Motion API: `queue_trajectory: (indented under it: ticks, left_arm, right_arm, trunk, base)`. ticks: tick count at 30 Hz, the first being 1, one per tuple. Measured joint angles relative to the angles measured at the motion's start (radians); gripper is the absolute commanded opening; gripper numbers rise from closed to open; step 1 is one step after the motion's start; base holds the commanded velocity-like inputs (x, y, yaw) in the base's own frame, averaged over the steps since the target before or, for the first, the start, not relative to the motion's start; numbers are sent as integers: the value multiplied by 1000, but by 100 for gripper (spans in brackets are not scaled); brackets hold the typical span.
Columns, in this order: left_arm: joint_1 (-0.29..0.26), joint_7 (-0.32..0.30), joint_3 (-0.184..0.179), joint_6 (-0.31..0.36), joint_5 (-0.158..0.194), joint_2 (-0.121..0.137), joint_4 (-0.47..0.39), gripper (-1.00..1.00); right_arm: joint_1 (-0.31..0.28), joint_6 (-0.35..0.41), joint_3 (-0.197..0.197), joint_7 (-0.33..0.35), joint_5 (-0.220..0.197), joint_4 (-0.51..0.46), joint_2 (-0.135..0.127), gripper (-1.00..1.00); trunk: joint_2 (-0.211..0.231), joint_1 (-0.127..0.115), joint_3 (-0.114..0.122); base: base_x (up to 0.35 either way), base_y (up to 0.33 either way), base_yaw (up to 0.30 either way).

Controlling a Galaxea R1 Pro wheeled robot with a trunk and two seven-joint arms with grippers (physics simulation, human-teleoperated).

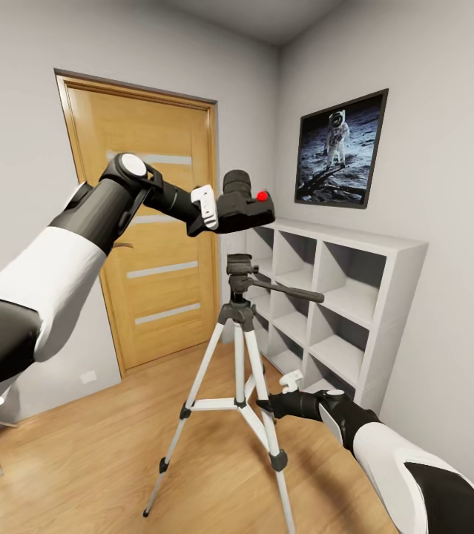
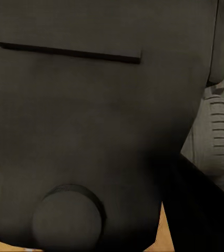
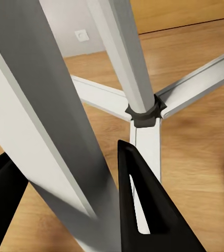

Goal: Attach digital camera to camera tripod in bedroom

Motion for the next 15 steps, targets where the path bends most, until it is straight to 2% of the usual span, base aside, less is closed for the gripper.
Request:
queue_trajectory:
  ticks: [6, 15]
  left_arm:
    - [0, 42, 2, -34, 2, 1, 17, -100]
    - [0, 34, 8, -19, 4, 1, 3, -100]
  right_arm:
    - [0, 0, -3, 1, 1, 0, -3, -100]
    - [0, 0, -4, 1, 2, 1, -3, -100]
  trunk:
    - [0, 0, 0]
    - [0, 0, 0]
  base:
    - [0, 0, 0]
    - [0, 0, 0]
